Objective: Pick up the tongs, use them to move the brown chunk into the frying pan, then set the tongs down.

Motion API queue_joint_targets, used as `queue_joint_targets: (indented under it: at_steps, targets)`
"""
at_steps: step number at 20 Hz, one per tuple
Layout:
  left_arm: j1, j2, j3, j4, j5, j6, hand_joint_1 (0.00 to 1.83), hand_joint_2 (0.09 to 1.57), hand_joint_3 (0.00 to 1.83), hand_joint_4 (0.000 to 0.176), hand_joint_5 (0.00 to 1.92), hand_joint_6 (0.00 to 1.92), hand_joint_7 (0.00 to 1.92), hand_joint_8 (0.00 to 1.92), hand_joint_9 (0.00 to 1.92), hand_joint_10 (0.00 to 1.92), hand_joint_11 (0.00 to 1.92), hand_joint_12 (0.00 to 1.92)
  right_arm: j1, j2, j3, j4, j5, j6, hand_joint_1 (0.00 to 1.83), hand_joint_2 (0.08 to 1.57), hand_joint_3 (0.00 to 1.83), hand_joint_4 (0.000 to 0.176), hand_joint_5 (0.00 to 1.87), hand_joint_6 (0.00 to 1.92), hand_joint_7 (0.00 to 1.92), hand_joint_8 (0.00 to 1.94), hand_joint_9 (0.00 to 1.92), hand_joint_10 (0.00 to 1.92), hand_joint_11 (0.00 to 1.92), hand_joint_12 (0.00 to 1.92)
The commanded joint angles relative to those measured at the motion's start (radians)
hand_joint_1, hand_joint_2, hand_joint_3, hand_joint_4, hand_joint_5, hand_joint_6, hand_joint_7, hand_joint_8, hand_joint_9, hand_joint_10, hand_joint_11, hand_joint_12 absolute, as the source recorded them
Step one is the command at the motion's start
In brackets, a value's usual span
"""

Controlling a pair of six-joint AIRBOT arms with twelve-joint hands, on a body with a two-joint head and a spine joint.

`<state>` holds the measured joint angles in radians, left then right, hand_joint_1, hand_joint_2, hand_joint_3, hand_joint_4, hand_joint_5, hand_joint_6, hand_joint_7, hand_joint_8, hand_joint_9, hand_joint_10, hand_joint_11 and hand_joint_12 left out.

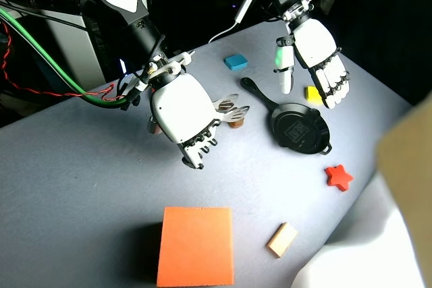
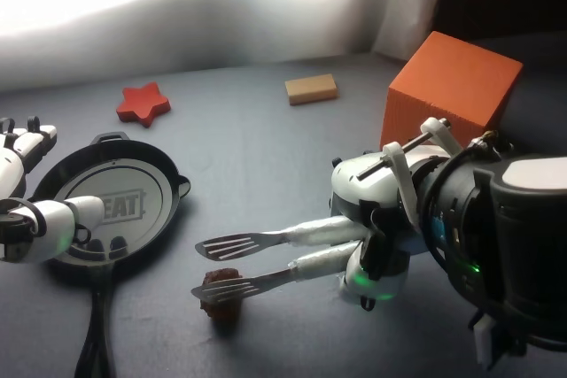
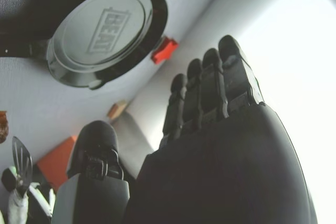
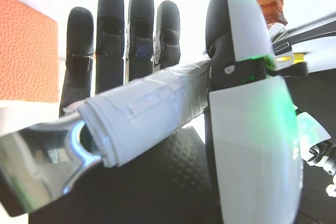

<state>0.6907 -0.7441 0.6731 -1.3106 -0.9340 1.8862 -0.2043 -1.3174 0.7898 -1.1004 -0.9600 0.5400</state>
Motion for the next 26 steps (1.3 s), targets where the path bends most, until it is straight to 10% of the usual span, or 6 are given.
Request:
queue_joint_targets:
  at_steps: [1, 26]
  targets:
    - [0.001, 0.008, 0.003, 0.054, -0.084, -0.003, 0.07, 1.32, 0.00, 0.032, 0.06, 0.01, 0.08, 0.00, 0.08, 0.01, 0.00, 0.27, 0.012, 0.002, 0.001, -0.066, 0.013, 0.004, 1.07, 1.10, 0.00, 0.000, 0.76, 0.00, 0.81, 0.00, 0.77, 0.00, 0.18, 1.34]
    - [0.029, 0.006, 0.005, 0.046, -0.096, -0.024, 0.08, 1.31, 0.00, 0.035, 0.06, 0.00, 0.08, 0.00, 0.07, 0.00, 0.00, 0.21, -0.011, -0.032, 0.023, -0.082, 0.028, -0.015, 1.04, 1.10, 0.00, 0.000, 0.75, 0.01, 0.79, 0.01, 0.73, 0.01, 0.15, 1.31]
